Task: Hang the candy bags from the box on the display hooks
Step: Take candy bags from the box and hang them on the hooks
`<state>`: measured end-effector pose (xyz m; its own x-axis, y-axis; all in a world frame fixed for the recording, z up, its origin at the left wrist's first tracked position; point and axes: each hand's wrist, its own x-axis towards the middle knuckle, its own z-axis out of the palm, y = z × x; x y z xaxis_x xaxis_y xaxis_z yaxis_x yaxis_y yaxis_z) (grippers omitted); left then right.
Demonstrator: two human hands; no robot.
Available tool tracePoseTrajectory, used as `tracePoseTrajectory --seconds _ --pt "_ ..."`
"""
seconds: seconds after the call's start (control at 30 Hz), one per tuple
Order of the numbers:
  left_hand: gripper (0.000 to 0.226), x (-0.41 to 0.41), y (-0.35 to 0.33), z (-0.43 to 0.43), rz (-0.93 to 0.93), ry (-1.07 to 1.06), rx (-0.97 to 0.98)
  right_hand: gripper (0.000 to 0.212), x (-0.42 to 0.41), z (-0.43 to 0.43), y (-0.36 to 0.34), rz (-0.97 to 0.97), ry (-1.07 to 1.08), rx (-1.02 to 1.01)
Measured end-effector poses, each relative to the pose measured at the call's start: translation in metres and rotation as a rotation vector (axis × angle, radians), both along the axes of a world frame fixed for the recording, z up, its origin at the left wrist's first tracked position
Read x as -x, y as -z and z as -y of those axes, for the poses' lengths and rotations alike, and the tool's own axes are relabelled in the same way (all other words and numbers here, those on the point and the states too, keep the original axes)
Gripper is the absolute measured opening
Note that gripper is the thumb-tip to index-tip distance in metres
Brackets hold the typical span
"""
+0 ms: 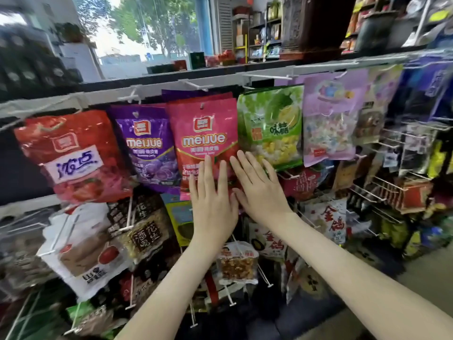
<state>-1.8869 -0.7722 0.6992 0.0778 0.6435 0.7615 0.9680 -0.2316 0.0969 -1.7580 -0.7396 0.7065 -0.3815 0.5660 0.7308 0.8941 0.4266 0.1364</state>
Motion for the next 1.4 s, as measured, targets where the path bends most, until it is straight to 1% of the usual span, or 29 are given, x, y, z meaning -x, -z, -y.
tracePoseTrajectory --seconds 0.07,0.17,0.37,0.43,0.5,0.57,0.63,0.8,0.9,1.0,1.07,1.2,1.4 --pt "0.058 -0.042 0.009 0.009 -0.009 0.112 0.0 0.057 -0.039 0.013 0.011 -0.032 0.033 0.032" --pt "0.054 -0.111 0.03 0.02 -0.022 0.268 0.096 0.057 -0.11 0.038 0.033 -0.073 0.122 0.128" --pt "0.053 -0.268 0.097 0.042 -0.074 0.53 0.483 0.056 -0.273 0.099 0.104 -0.199 0.377 0.428" --pt "0.056 -0.316 0.124 0.058 -0.151 0.594 0.637 0.06 -0.324 0.125 0.134 -0.232 0.459 0.538" --pt "0.052 -0.357 0.155 0.073 -0.222 0.658 0.737 0.062 -0.366 0.148 0.166 -0.256 0.531 0.632" --pt "0.048 -0.39 0.195 0.086 -0.282 0.707 0.831 0.062 -0.4 0.17 0.207 -0.288 0.62 0.726" --pt "0.05 -0.416 0.241 0.098 -0.352 0.747 0.93 0.063 -0.422 0.192 0.256 -0.343 0.705 0.822" --pt "0.057 -0.452 0.379 0.122 -0.524 0.772 1.209 0.061 -0.45 0.249 0.412 -0.526 0.871 1.107" --pt "0.055 -0.455 0.483 0.13 -0.539 0.729 1.339 0.061 -0.449 0.282 0.51 -0.603 0.959 1.243" --pt "0.056 -0.448 0.582 0.139 -0.588 0.673 1.443 0.06 -0.441 0.309 0.603 -0.679 0.998 1.402" --pt "0.057 -0.44 0.636 0.148 -0.574 0.656 1.528 0.06 -0.432 0.321 0.661 -0.783 1.015 1.479" --pt "0.058 -0.43 0.723 0.164 -0.523 0.652 1.631 0.06 -0.415 0.327 0.763 -1.052 1.068 1.523" --pt "0.056 -0.436 0.803 0.179 -0.526 0.714 1.669 0.065 -0.411 0.316 0.869 -1.438 1.315 1.503"
